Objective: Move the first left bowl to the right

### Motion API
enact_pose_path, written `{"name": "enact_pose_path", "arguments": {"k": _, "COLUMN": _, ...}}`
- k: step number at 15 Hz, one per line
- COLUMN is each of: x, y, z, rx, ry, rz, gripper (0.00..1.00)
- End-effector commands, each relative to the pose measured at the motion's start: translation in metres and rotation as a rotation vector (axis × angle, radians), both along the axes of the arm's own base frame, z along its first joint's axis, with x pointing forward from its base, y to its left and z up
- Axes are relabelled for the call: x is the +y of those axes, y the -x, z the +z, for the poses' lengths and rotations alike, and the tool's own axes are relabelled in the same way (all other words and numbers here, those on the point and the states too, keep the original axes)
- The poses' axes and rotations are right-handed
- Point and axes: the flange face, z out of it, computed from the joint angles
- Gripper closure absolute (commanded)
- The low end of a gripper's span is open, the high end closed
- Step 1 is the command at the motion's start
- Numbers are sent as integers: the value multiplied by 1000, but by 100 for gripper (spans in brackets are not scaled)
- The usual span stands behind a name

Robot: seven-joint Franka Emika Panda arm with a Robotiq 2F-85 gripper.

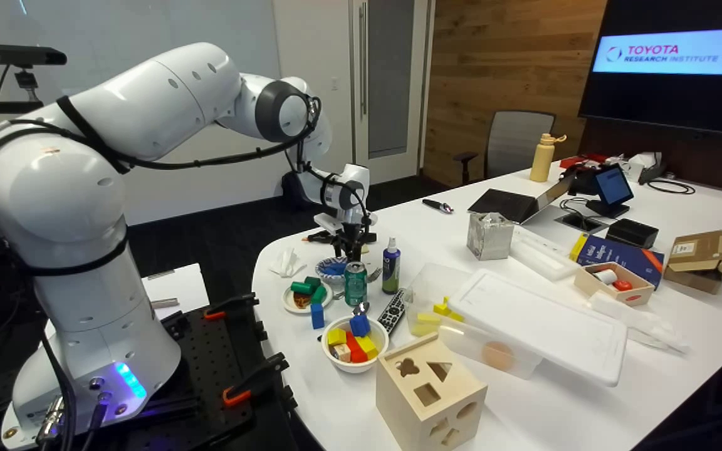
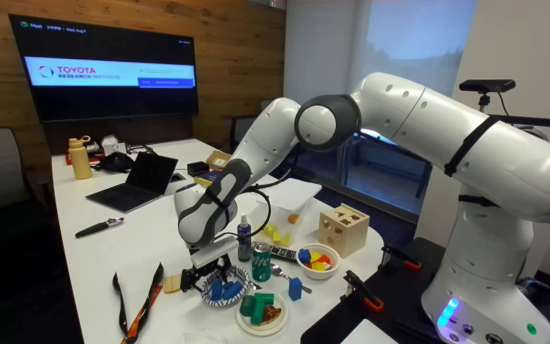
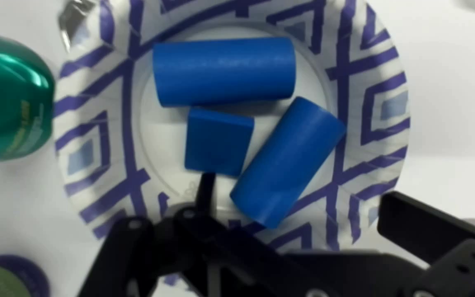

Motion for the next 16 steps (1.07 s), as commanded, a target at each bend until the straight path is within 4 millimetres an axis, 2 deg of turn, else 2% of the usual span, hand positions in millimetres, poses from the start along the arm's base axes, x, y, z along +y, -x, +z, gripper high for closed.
{"name": "enact_pose_path", "arguments": {"k": 1, "x": -13, "y": 18, "z": 10, "rx": -5, "ry": 60, "rz": -69, "gripper": 0}}
{"name": "enact_pose_path", "arguments": {"k": 7, "x": -23, "y": 32, "z": 9, "rx": 5, "ry": 103, "rz": -112, "gripper": 0}}
{"name": "enact_pose_path", "arguments": {"k": 16, "x": -18, "y": 21, "z": 7, "rx": -54, "ry": 34, "rz": -77, "gripper": 0}}
